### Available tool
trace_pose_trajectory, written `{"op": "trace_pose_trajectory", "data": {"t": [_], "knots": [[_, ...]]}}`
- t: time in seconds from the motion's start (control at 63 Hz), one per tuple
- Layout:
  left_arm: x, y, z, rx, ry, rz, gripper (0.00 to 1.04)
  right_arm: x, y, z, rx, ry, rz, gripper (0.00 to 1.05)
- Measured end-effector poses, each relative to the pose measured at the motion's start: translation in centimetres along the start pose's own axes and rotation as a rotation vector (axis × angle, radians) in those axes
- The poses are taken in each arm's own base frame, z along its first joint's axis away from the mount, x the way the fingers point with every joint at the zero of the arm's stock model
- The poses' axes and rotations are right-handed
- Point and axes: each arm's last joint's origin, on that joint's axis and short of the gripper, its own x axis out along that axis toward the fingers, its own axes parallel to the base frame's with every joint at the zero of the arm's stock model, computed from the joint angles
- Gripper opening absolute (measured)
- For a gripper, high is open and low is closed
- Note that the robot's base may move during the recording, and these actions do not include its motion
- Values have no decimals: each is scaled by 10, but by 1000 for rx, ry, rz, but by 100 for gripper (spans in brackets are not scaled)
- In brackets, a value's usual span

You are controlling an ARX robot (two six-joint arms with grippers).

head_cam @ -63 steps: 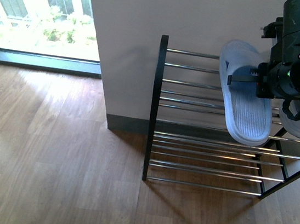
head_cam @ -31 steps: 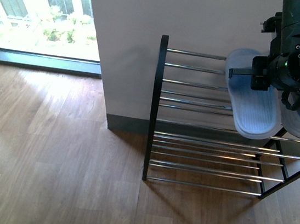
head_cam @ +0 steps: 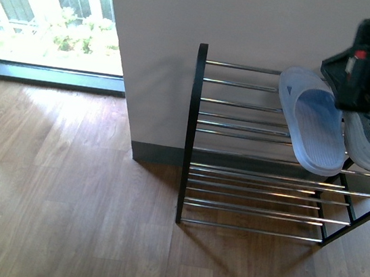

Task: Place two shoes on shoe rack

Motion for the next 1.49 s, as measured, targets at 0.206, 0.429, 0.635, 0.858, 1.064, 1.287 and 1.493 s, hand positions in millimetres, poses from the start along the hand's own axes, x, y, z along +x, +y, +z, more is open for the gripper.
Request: {"op": "trace_pose_trajectory", "data": {"t": [0.206, 0.429, 0.635, 0.858, 1.064, 1.287, 1.493], "knots": [[0, 0, 0, 0, 0, 0, 2, -80, 0, -20, -4, -87, 57, 96], [0, 0, 0, 0, 0, 0, 2, -141, -13, -26, 41, -234, 115, 96], [0, 0, 0, 0, 0, 0, 2, -150, -16, -26, 36, -381, -10, 88], [0, 0, 0, 0, 0, -1, 2, -154, -28, -39, -47, -458, -213, 46], [0, 0, 0, 0, 0, 0, 2, -156, -35, -45, -69, -457, -193, 14], [0, 0, 0, 0, 0, 0, 2, -158, -44, -52, -66, -458, -223, 2], [0, 0, 0, 0, 0, 1, 2, -165, -43, -63, -67, -466, -226, 2]]}}
